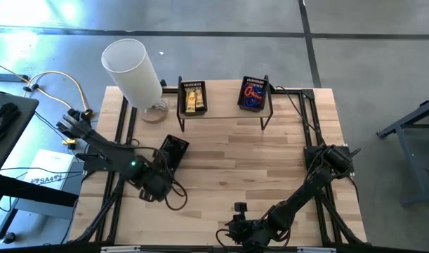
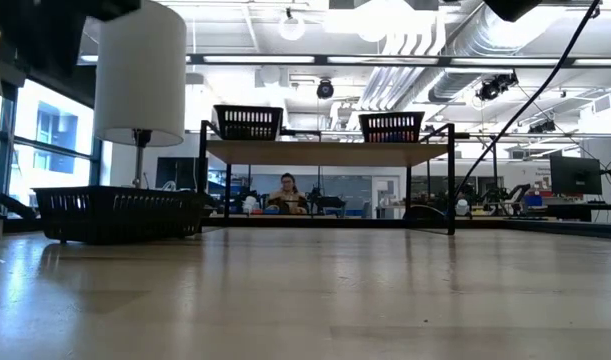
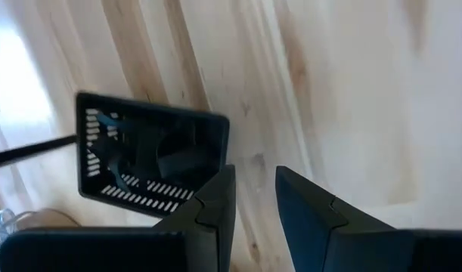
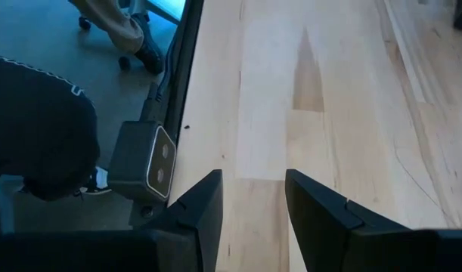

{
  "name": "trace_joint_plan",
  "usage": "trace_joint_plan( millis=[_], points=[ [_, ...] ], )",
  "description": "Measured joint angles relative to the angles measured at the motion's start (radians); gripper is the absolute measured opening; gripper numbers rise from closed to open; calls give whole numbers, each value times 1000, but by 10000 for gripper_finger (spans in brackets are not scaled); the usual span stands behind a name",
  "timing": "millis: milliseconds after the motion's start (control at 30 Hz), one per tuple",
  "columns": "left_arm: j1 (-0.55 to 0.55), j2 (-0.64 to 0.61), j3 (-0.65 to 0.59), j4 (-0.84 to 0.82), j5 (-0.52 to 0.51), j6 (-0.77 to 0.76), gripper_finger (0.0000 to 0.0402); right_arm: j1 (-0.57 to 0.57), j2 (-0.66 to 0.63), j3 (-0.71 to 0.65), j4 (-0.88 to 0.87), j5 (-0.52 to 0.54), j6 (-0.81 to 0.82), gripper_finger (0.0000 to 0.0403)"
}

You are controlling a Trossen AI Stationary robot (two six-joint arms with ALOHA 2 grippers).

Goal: Pick & Place Office Desk Supplies
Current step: Put the black bin with black rubber bands on the shelf

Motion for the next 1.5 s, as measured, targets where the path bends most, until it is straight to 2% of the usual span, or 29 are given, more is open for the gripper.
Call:
trace_joint_plan(
  millis=[200, 500, 600, 833, 1133, 1500],
  points=[
    [1, -7, -153, 63, -4, 0, 88, 0, 0, 0, 6, 0, -2, 133],
    [63, -39, -302, 179, -11, 19, 88, -2, 0, 0, 7, 2, -12, 133],
    [86, -38, -318, 191, -4, 23, 88, -2, 0, 0, 12, 4, -22, 133],
    [134, -38, -348, 259, 90, 84, 88, -2, 0, 0, 11, 7, -22, 133],
    [183, -38, -391, 279, 97, 99, 88, -2, 0, 0, 10, 8, -26, 133],
    [187, -38, -438, 376, 104, 124, 88, -2, 0, 0, 9, 10, -30, 133]
  ],
)
